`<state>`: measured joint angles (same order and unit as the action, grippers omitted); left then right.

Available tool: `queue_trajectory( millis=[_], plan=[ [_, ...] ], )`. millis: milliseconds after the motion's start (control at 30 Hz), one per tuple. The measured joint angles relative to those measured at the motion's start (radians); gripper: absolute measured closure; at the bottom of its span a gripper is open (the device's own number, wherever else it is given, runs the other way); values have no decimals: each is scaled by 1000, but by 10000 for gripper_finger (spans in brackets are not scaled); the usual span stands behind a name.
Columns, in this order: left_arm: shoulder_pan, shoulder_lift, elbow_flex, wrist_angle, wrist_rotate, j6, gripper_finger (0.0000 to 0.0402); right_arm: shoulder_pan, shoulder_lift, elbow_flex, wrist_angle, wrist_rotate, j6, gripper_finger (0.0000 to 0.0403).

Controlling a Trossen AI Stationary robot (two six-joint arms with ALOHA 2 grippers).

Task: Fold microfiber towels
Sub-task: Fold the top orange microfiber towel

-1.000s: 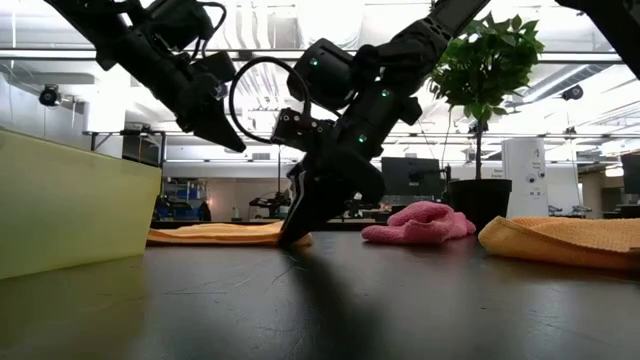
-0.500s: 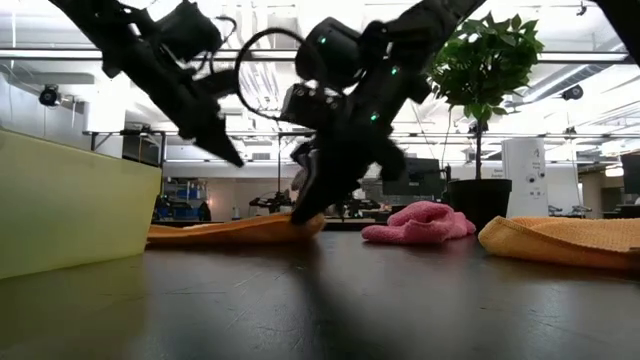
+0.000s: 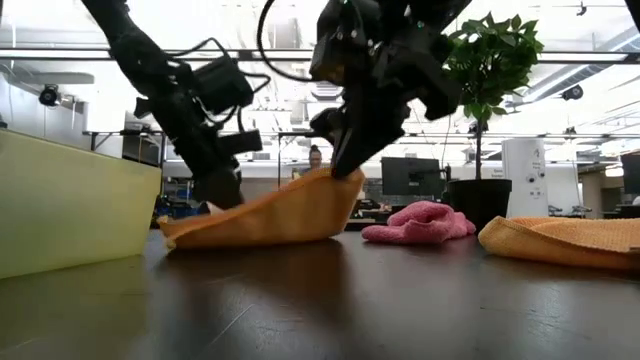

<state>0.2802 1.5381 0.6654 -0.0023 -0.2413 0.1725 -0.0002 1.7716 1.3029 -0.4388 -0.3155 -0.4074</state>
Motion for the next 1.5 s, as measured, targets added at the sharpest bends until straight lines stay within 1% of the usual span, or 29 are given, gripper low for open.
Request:
queue_trajectory(
  millis=[100, 200, 300, 533, 733, 833, 900, 1033, 1100, 1200, 1300, 1367, 1500],
  plan=[
    [1, 19, -1, -1, 17, 2, 375, -6, -27, 0, -12, 0, -15, 394],
    [1, 22, -9, -1, 85, 22, 375, -27, -47, 0, 4, -1, -18, 394],
    [0, 24, -14, -4, 128, 38, 375, -64, -52, 0, 22, 0, -13, 394],
    [0, 24, -16, -6, 153, 97, 375, -168, -52, 2, 105, 1, -12, 394],
    [0, 24, -13, -6, 205, 101, 375, -251, -33, 16, 190, 1, -13, 394],
    [0, 18, -10, -23, 206, 101, 375, -282, -3, 21, 242, 2, -12, 394],
    [0, -12, 6, -113, 177, 104, 375, -298, 22, 42, 241, 2, -12, 394],
    [4, -124, 33, -281, 8, 122, 375, -320, 65, 81, 241, 6, -18, 394],
    [13, -186, 30, -328, -38, 144, 375, -329, 83, 105, 241, 26, -24, 394],
    [36, -275, 20, -348, -44, 149, 375, -342, 110, 139, 243, 80, -36, 394],
    [56, -346, 1, -342, -44, 149, 375, -354, 147, 171, 246, 85, -49, 394],
    [66, -378, -11, -333, -44, 148, 375, -359, 179, 197, 248, 99, -51, 394],
    [86, -419, -28, -326, -45, 121, 375, -366, 244, 243, 234, 187, -59, 394]
  ],
)
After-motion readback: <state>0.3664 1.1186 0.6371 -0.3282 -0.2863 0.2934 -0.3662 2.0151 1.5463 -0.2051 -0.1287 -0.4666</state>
